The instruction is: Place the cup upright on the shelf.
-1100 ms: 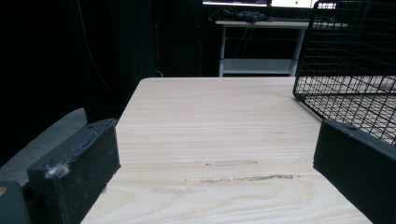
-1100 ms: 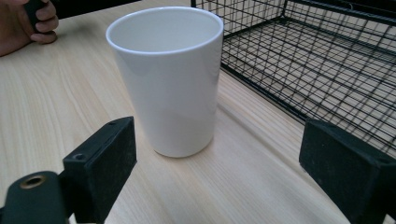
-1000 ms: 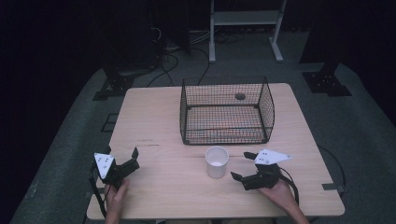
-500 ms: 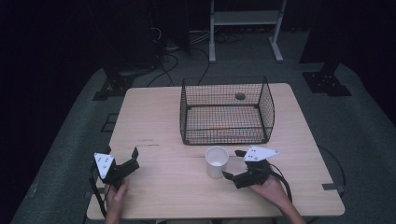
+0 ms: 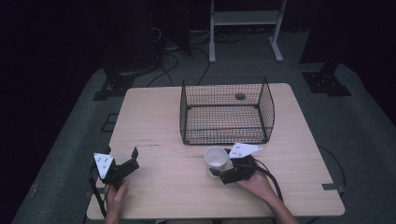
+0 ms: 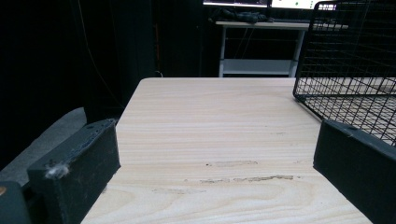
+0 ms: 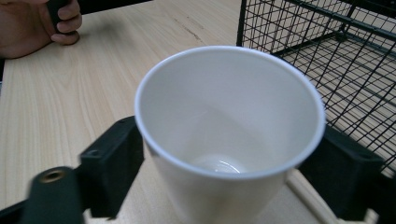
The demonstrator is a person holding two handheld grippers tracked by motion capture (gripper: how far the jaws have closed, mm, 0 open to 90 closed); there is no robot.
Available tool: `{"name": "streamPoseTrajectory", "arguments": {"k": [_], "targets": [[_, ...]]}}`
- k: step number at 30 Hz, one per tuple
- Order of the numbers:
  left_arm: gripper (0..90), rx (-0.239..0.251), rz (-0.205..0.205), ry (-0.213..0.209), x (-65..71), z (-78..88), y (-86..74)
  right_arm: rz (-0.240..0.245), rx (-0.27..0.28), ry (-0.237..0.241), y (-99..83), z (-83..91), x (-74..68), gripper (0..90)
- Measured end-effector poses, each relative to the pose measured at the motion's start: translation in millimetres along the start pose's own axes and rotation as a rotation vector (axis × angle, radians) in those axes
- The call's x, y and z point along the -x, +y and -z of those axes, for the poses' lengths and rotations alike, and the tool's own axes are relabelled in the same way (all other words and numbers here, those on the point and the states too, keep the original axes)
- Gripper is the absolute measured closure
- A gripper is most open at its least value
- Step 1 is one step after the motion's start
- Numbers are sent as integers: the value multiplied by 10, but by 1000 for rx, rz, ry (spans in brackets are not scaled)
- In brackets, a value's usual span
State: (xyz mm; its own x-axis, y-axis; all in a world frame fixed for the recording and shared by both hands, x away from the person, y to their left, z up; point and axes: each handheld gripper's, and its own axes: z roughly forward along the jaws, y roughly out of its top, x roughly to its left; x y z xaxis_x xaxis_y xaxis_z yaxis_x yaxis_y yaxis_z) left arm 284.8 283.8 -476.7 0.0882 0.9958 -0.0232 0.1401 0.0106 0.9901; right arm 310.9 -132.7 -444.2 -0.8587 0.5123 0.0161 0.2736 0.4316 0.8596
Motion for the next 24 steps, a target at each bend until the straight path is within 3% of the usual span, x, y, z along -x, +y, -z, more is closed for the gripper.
{"name": "streamPoseTrajectory", "arguments": {"k": [7,16,24], "targets": [[0,0,1,-1,-2,1,1,8,-14,1,51,-15,28,200],[0,0,2,1,-1,1,0,-16,-4,87,254,48,78,201],[0,0,1,0,-1,1,0,5,-15,110,497,128,155,200]]}}
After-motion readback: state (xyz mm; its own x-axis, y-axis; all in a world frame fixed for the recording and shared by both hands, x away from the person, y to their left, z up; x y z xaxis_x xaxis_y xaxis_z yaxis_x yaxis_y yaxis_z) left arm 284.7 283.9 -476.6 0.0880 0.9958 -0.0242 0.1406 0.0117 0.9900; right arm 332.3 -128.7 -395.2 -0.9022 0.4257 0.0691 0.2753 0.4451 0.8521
